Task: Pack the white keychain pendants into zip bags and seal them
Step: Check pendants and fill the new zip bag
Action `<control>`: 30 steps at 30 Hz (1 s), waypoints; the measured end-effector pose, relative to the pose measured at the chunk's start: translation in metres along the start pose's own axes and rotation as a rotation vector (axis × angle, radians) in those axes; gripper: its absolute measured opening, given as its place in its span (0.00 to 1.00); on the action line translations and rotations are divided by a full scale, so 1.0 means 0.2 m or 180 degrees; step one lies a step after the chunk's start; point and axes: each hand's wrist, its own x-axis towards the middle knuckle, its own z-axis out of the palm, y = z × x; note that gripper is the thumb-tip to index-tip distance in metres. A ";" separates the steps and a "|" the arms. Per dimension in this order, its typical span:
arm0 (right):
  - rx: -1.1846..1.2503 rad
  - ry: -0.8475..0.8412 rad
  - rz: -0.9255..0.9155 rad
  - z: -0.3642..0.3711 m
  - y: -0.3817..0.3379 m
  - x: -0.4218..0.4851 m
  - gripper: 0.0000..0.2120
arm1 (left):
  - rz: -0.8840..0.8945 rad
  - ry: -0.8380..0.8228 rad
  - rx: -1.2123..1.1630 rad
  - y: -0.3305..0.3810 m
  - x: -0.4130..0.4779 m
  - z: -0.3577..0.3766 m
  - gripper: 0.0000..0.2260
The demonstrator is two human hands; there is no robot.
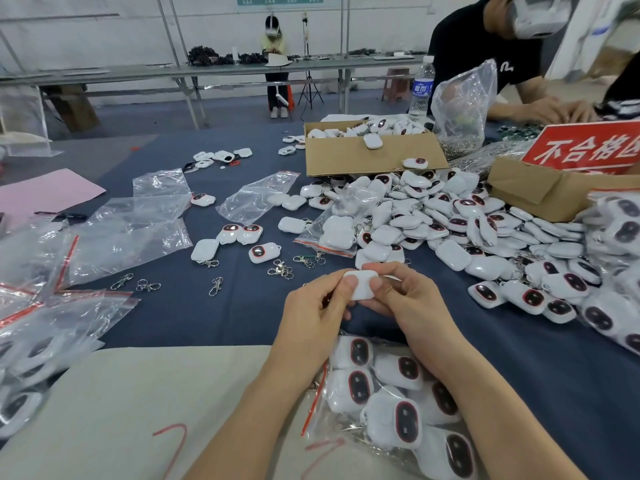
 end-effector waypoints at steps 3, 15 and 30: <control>0.0021 0.0022 -0.0020 0.00 0.00 0.00 0.10 | -0.0020 0.0031 -0.0007 0.00 0.00 0.00 0.13; 0.0402 -0.0058 -0.0071 0.01 0.01 0.01 0.13 | -0.0380 0.0028 -0.0480 0.01 0.02 -0.01 0.12; 0.0315 -0.0203 -0.0112 -0.02 0.02 0.01 0.15 | -0.0613 -0.0077 -0.0848 0.00 0.04 -0.06 0.20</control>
